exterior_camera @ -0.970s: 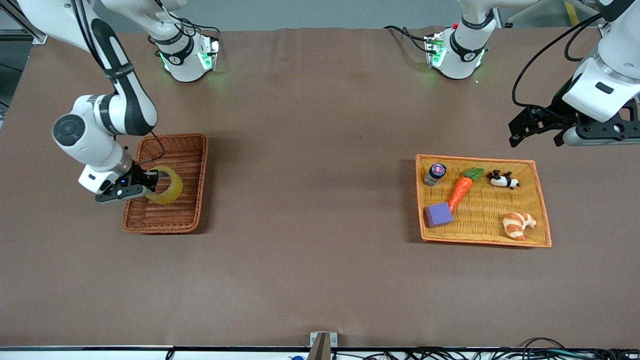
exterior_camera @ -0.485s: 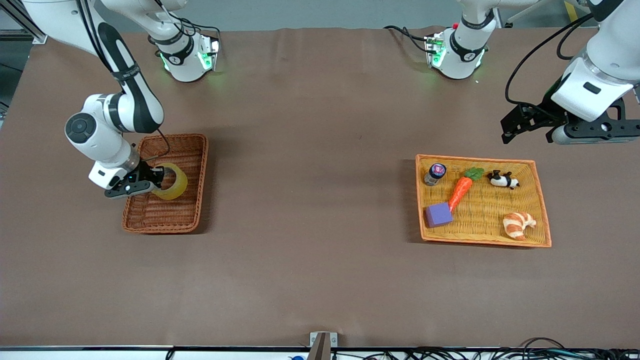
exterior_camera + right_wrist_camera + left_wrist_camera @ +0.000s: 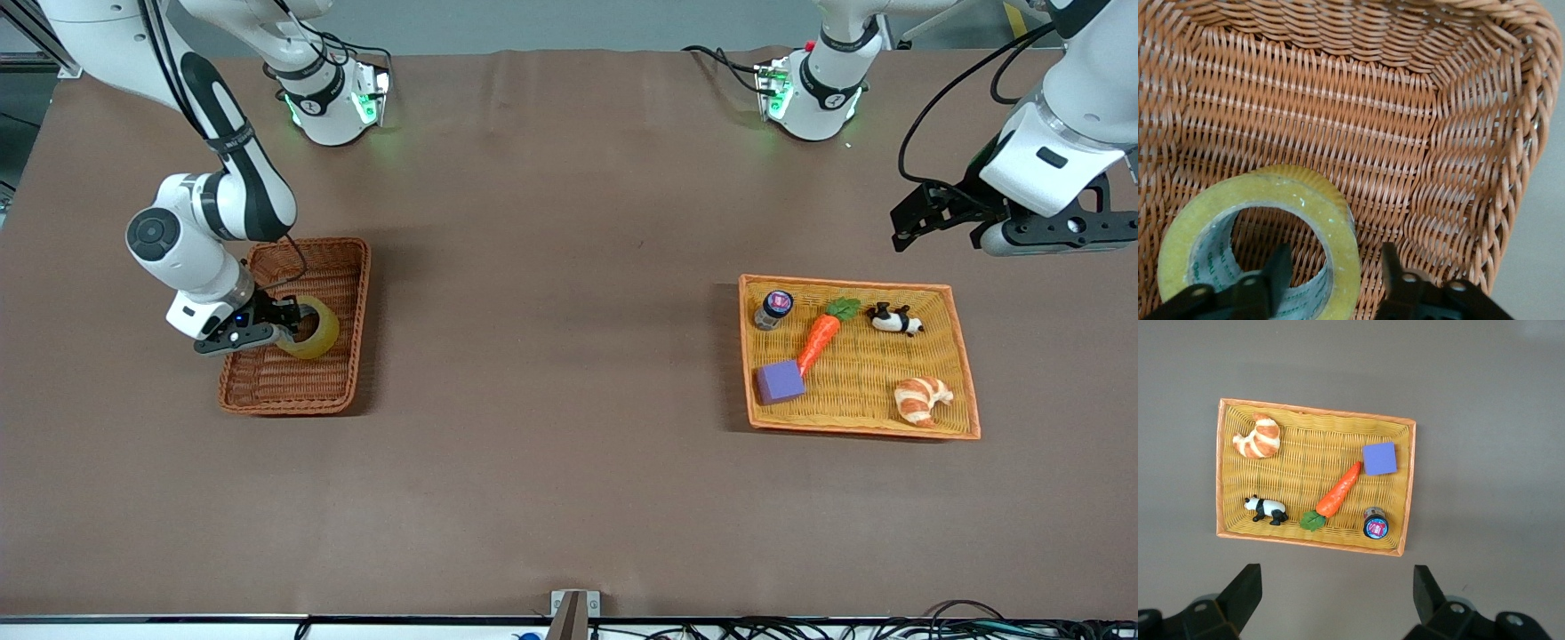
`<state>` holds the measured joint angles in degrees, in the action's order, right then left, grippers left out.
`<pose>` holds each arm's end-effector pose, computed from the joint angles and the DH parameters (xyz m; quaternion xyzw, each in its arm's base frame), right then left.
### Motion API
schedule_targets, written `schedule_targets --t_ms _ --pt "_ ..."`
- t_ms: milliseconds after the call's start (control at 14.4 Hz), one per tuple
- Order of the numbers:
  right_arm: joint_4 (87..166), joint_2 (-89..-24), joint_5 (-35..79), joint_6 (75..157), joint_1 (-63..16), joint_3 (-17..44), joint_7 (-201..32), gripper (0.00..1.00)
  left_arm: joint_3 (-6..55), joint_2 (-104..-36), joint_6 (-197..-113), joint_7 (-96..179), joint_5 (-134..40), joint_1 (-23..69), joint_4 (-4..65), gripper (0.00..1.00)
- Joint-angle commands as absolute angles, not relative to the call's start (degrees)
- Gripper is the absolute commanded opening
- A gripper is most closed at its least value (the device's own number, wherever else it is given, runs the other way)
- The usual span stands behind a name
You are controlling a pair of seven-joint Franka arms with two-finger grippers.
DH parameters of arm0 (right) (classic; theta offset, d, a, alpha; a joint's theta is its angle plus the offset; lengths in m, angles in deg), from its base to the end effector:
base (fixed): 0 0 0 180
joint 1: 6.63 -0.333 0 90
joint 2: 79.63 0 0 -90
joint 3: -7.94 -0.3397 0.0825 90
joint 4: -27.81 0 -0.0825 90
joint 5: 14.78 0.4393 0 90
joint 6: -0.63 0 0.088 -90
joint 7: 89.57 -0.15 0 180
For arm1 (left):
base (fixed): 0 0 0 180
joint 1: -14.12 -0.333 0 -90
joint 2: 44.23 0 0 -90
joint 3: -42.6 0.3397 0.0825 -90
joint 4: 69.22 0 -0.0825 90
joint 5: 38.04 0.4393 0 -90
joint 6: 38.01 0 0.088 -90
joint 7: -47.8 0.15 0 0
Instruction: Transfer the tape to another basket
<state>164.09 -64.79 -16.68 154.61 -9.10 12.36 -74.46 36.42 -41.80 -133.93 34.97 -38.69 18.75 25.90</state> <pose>0.5463 -0.0204 0.1504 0.9910 0.1307 0.0223 0.0210 0.5958 -0.1165 0.5927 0.9994 0.0180 0.0268 0.0091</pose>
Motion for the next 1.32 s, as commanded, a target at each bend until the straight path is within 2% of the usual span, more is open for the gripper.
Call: schedule_targets --t_ms 0,208,624,762,1040,1248 --pt "163.5 -68.5 -15.3 151.7 -9.4 12.4 -74.0 1.00 36.5 -41.2 -132.7 35.3 -39.6 18.3 25.4 1.00" --pt "157.9 -73.1 -15.3 143.2 -9.0 11.9 -80.7 1.00 36.5 -41.2 -132.7 35.3 -39.6 18.1 25.5 1.00" --pt "133.0 -75.5 -15.3 109.0 -7.7 8.7 -93.2 1.00 36.5 -41.5 -132.8 35.1 -39.5 18.1 25.5 1.00" --pt "127.4 -76.9 -15.4 101.3 -8.2 8.6 -94.1 1.00 36.5 -41.6 -132.8 35.1 -39.4 18.2 25.6 1.00" --pt "117.9 -78.0 -15.9 89.3 -8.2 3.8 -103.1 1.00 36.5 -41.7 -132.8 35.1 -39.4 18.2 25.4 1.00" --pt "116.0 -80.6 -15.8 87.1 -6.5 3.0 -102.7 1.00 36.5 -41.8 -133.0 35.1 -39.3 18.2 25.4 1.00"
